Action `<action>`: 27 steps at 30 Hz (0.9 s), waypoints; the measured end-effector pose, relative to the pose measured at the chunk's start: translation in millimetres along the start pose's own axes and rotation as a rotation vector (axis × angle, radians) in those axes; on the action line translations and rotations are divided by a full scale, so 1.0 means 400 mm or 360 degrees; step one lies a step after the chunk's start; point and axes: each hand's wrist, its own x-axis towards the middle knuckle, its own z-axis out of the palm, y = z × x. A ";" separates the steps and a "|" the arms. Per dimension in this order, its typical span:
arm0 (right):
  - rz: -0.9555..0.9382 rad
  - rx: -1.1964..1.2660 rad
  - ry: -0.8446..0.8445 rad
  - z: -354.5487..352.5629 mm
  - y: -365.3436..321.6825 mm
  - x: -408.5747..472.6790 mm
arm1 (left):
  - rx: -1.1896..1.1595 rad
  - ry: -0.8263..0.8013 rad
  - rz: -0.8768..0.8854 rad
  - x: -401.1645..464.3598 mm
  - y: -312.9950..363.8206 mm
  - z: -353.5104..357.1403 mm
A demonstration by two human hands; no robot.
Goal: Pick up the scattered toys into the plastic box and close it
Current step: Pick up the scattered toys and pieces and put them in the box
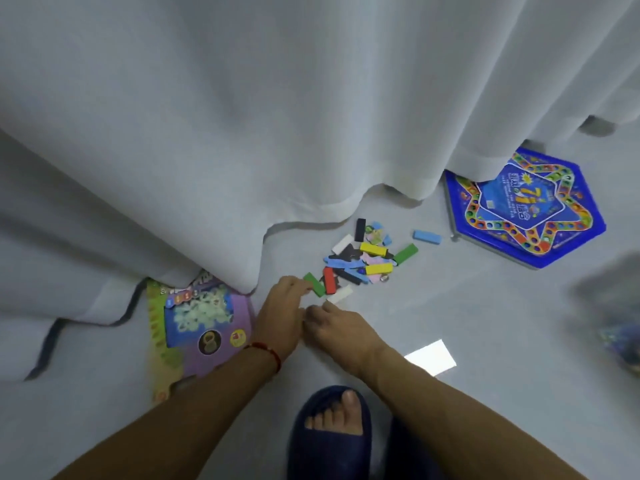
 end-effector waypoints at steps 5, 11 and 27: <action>0.0065 0.0143 0.0403 0.044 0.030 -0.033 | 0.0192 0.0003 0.0237 0.061 -0.011 0.032; 0.0205 -0.0165 0.0579 0.028 0.128 -0.048 | 0.0440 -0.0149 0.0567 0.099 -0.034 0.049; 0.0806 0.0928 0.0566 0.025 0.111 -0.091 | 0.0476 -0.0213 0.0323 0.056 -0.003 0.040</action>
